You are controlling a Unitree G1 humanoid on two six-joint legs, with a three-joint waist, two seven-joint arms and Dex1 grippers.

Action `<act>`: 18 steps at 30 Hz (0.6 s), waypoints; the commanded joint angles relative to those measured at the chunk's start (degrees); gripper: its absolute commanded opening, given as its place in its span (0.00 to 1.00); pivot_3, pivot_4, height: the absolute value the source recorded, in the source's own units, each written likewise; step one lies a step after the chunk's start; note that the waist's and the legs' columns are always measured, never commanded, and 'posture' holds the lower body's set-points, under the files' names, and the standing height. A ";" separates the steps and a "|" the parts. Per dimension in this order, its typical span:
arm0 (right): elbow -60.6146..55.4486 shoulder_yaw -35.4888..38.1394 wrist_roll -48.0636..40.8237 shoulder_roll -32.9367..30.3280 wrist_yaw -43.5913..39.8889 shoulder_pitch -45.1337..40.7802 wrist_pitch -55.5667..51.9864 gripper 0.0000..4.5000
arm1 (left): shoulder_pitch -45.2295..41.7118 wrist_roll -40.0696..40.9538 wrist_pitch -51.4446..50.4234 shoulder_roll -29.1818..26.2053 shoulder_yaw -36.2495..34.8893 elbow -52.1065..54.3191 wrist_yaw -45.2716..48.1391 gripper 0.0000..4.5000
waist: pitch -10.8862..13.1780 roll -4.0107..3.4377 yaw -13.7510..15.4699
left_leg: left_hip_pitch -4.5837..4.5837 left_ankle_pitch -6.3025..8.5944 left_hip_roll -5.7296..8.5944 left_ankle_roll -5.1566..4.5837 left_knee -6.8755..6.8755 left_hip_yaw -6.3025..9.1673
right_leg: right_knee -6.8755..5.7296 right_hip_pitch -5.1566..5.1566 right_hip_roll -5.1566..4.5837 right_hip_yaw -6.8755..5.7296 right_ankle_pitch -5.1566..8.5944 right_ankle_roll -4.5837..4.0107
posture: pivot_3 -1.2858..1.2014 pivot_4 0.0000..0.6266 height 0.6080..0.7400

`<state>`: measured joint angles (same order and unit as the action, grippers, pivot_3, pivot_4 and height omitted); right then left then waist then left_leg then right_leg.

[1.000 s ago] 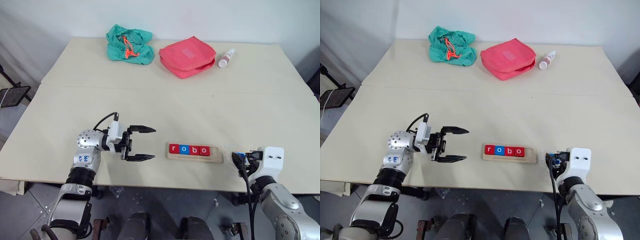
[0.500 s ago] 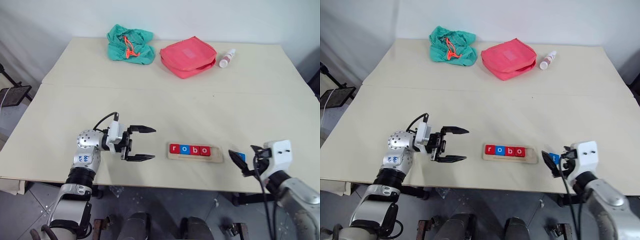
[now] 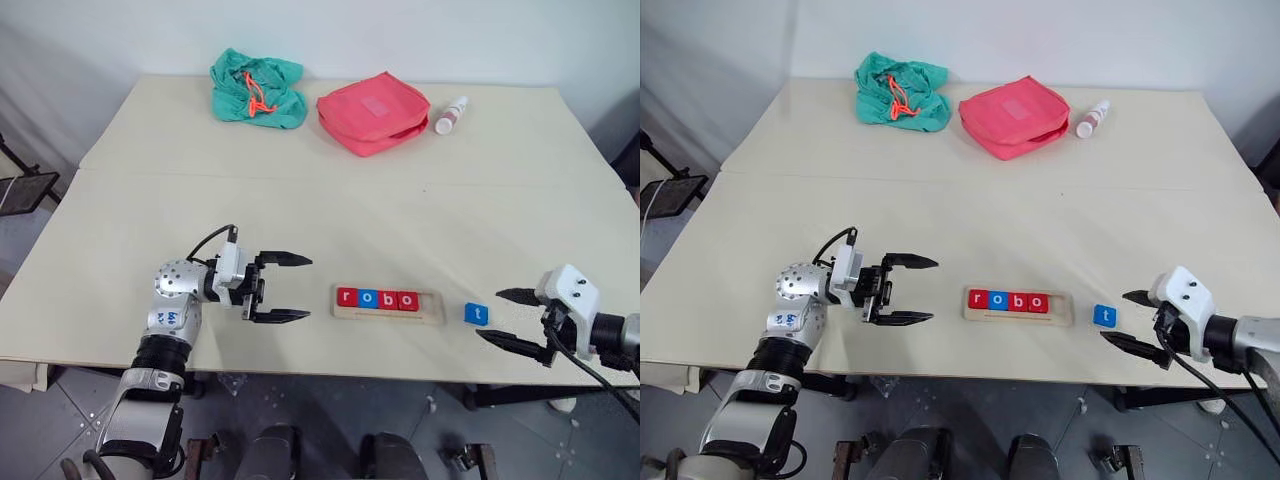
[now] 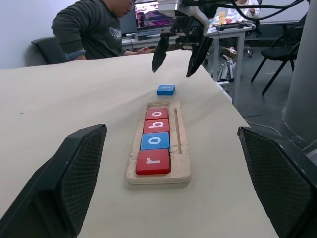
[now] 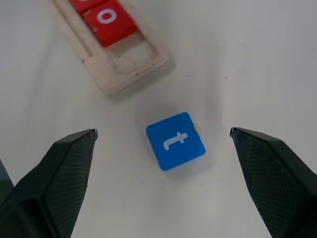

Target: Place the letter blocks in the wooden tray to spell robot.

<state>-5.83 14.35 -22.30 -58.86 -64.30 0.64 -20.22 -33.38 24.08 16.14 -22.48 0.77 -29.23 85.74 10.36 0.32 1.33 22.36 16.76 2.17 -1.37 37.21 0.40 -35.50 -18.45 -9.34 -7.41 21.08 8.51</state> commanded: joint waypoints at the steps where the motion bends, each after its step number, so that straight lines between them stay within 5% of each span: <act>1: 4.89 -3.56 2.77 -2.77 -5.59 -4.45 4.82 1.00 | 0.74 0.40 0.06 -0.58 -0.67 2.68 -0.35 1.00 | 0.00 0.01 0.11 | 0.00 0.00 0.00 0.00 0.02 0.00 | 0.00 0.02 0.00 -0.04 0.00 0.00 | 0.52 0.24 1.00; 14: 16.98 -13.42 10.79 -1.66 -10.66 -16.81 11.45 1.00 | 3.78 0.71 -0.73 -1.68 -1.15 6.54 -1.98 1.00 | 0.02 0.03 0.06 | 0.12 0.00 0.02 0.00 0.10 0.10 | 0.03 0.04 -0.03 -0.19 0.00 0.00 | 0.52 0.24 1.00; 18: 17.20 -13.77 11.08 -1.27 -10.49 -17.30 11.15 0.80 | 4.21 0.74 -0.88 -1.79 -1.15 7.14 -2.34 1.00 | 0.02 0.03 0.06 | 0.13 0.00 0.02 0.00 0.09 0.11 | 0.03 0.03 -0.03 -0.19 0.00 0.00 | 0.52 0.24 1.00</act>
<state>11.65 0.19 -11.29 -60.22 -74.64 -15.84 -9.67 -29.29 24.10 15.12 -23.70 0.39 -24.25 83.77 10.38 0.34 1.39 22.49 16.76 2.19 -1.37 37.30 0.51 -35.47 -18.42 -9.37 -7.60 21.08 8.51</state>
